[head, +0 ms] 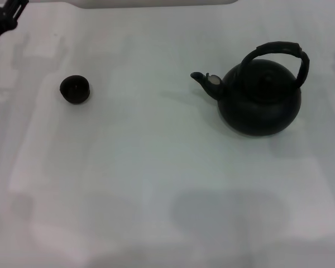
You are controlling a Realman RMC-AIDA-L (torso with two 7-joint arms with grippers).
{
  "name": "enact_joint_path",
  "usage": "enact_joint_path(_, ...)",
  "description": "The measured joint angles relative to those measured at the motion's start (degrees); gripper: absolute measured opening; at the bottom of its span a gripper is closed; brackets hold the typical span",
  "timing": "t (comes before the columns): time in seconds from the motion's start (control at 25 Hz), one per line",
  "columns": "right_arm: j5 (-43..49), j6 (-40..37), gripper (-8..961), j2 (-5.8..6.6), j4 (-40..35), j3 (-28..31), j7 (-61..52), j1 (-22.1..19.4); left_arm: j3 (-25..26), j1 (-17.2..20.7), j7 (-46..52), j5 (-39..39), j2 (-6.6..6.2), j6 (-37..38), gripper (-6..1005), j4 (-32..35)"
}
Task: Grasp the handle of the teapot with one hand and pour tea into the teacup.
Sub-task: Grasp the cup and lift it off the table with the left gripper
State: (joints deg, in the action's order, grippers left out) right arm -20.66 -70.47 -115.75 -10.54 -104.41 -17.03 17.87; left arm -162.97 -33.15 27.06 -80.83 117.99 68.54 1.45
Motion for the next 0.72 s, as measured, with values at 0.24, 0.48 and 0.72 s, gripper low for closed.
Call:
enact_joint_path(0.24, 0.0, 0.7, 873, 0.00, 0.0, 0.4, 0.0, 0.0, 0.0, -5.7, 21.7, 13.7, -0.19, -4.2, 888, -12.3)
enact_joint_path(0.48, -0.1, 1.9, 873, 0.00, 0.0, 0.3, 0.0, 0.2, 0.0, -10.5, 32.0, 26.7, -0.06, -4.8, 885, -21.1)
enact_joint_path(0.72, -0.1, 2.2, 873, 0.00, 0.0, 0.4, 0.0, 0.1, -0.1, -16.3, 48.4, 47.4, -1.44, -4.3, 881, -29.0)
